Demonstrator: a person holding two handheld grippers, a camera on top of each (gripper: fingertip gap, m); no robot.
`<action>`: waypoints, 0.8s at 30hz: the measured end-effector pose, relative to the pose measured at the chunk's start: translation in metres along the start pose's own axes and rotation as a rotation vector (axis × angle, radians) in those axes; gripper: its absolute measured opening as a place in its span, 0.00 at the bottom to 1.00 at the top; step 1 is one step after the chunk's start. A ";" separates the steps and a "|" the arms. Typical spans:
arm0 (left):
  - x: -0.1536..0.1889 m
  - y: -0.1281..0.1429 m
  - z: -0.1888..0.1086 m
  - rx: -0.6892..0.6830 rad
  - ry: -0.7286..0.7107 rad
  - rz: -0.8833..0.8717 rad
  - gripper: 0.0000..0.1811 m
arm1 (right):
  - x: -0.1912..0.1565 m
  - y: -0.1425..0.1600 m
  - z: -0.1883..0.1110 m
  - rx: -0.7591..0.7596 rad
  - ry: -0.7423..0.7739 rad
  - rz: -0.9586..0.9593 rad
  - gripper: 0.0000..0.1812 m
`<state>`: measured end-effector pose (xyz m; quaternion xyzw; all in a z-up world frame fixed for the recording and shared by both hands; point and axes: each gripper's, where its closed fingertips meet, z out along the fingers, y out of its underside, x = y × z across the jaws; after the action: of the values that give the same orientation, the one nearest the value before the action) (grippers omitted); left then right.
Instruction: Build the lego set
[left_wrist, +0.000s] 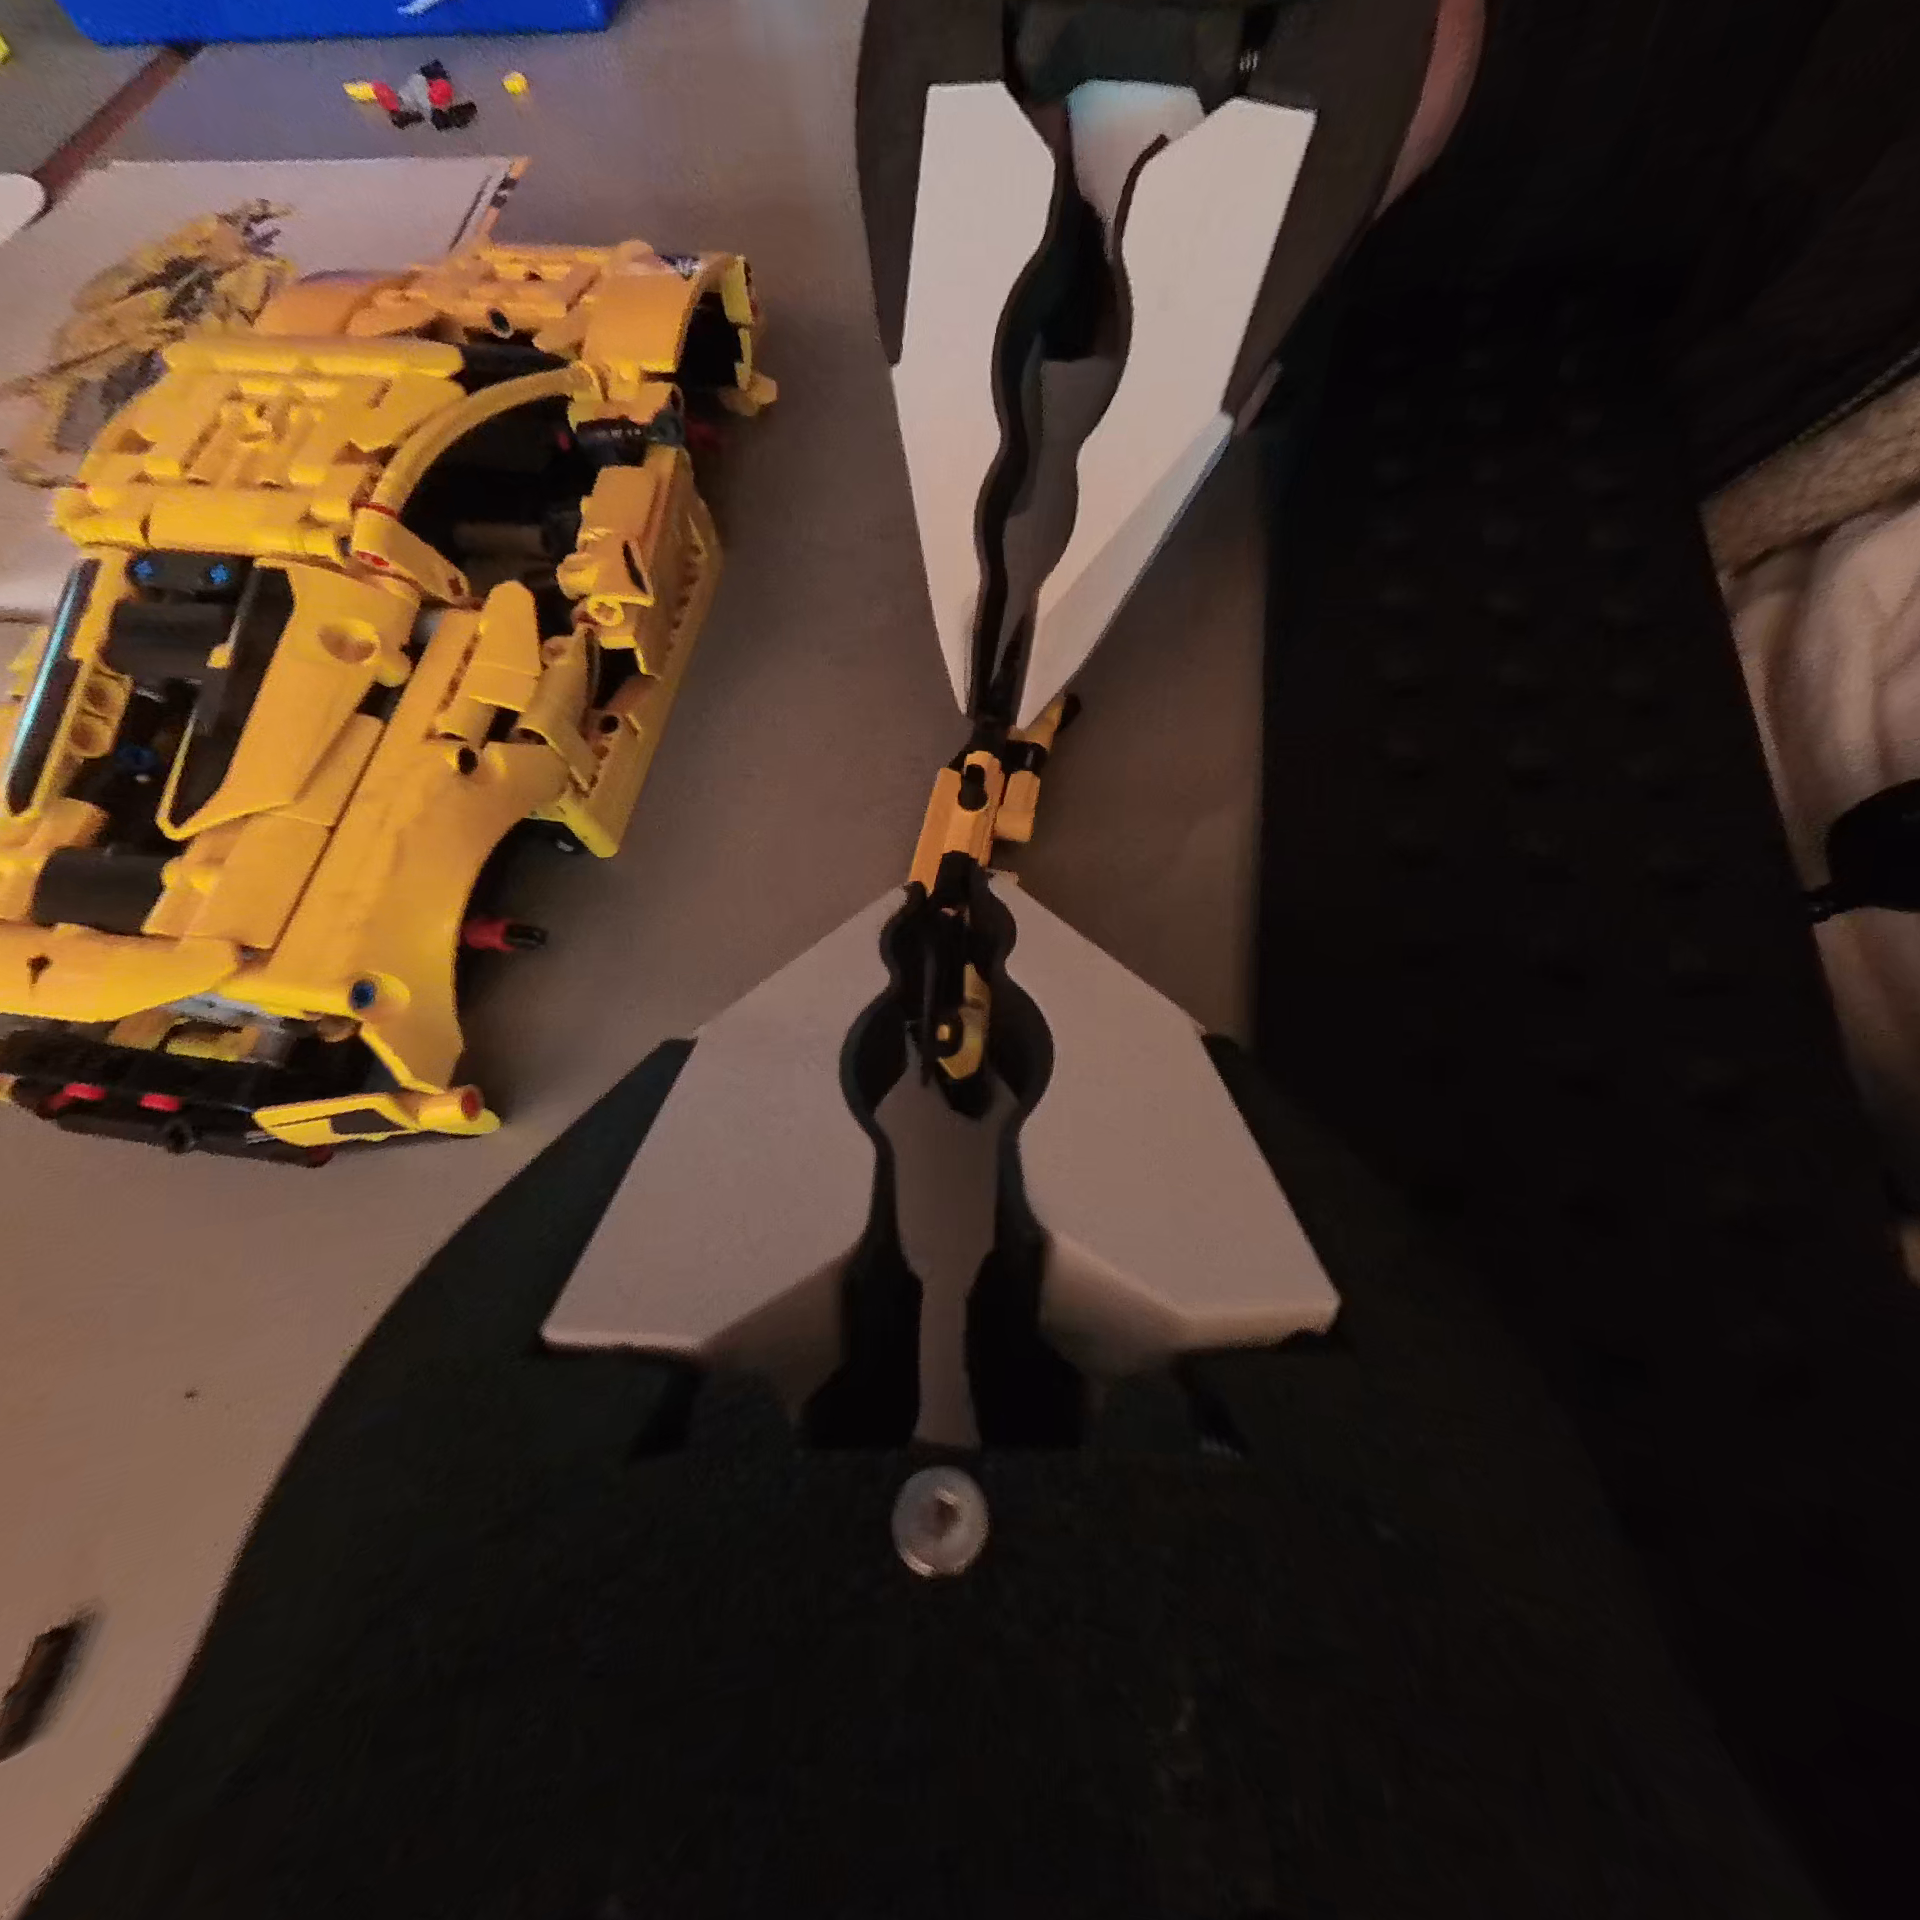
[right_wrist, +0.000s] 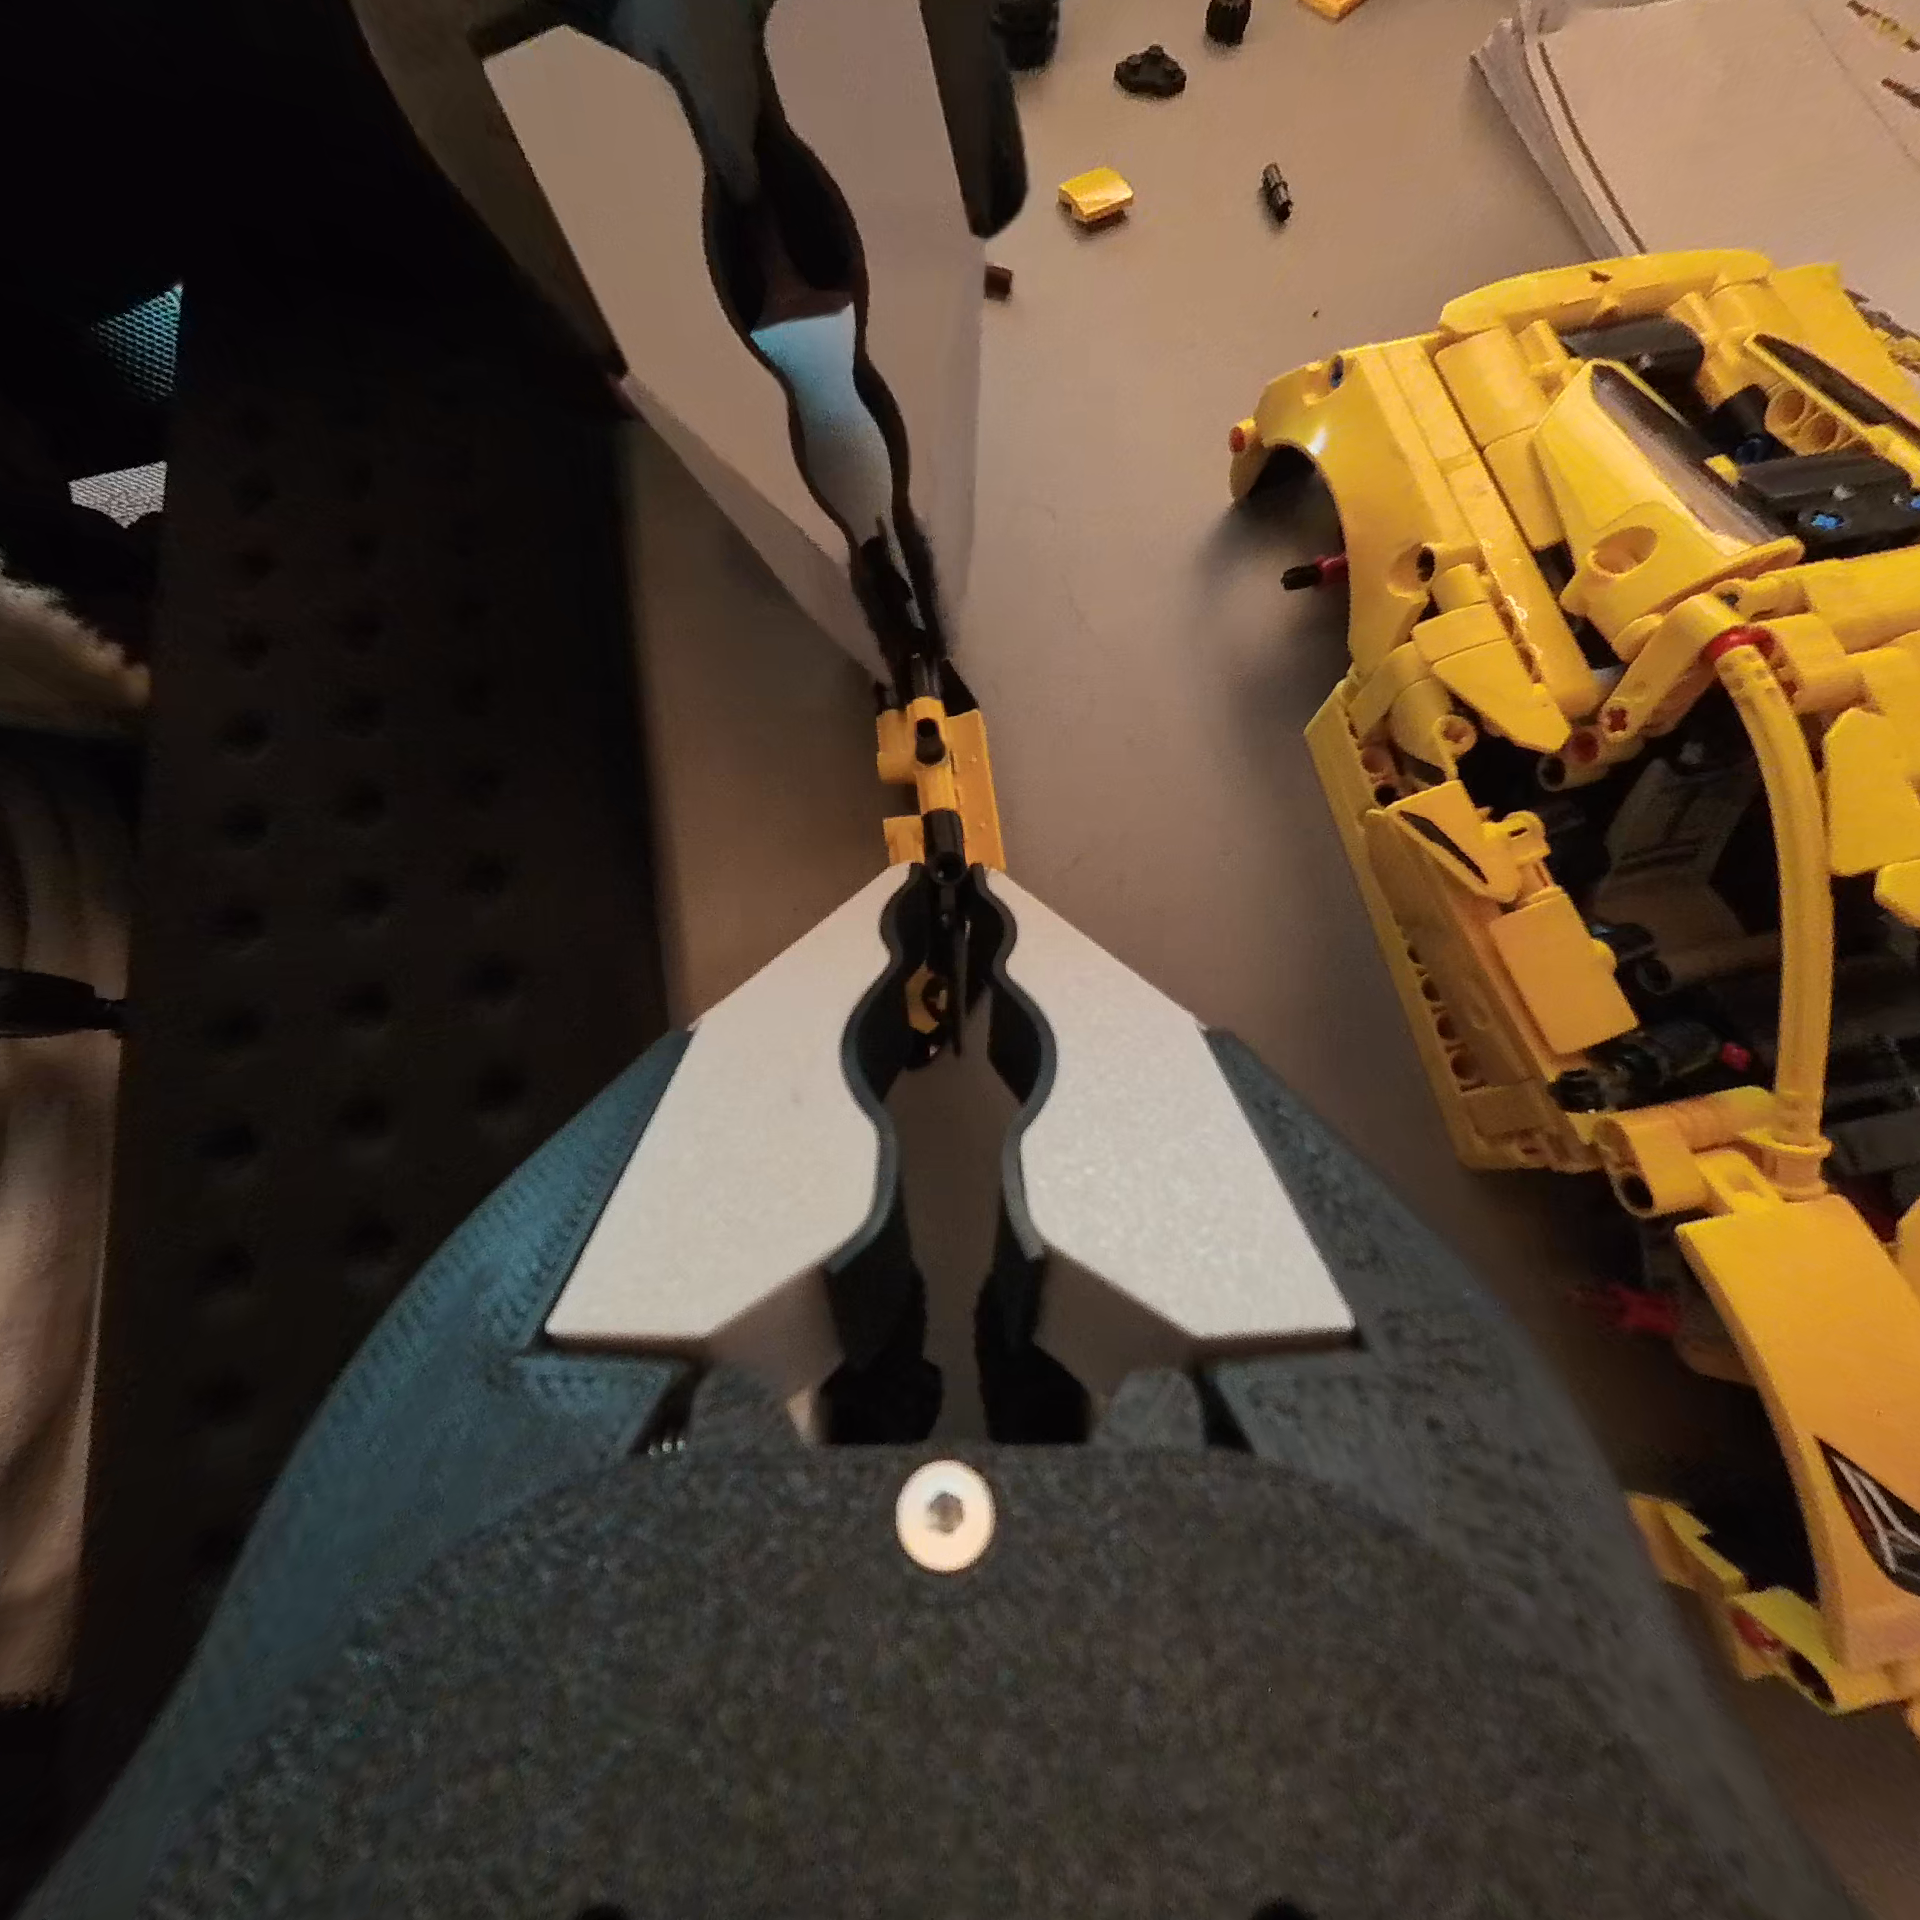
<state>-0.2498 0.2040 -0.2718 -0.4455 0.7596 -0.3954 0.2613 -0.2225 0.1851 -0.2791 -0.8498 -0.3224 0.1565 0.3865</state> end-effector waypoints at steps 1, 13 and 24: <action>0.000 0.000 0.000 0.004 0.015 -0.007 0.04 | 0.000 0.000 0.000 -0.001 0.001 -0.004 0.04; -0.001 0.001 0.002 0.007 0.097 0.004 0.04 | 0.000 0.001 0.000 -0.035 -0.005 -0.018 0.05; -0.001 0.002 0.002 0.023 0.149 -0.053 0.05 | 0.000 0.003 0.000 -0.128 -0.008 -0.019 0.05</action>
<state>-0.2490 0.2047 -0.2744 -0.4319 0.7603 -0.4429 0.1983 -0.2216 0.1836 -0.2811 -0.8689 -0.3415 0.1355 0.3317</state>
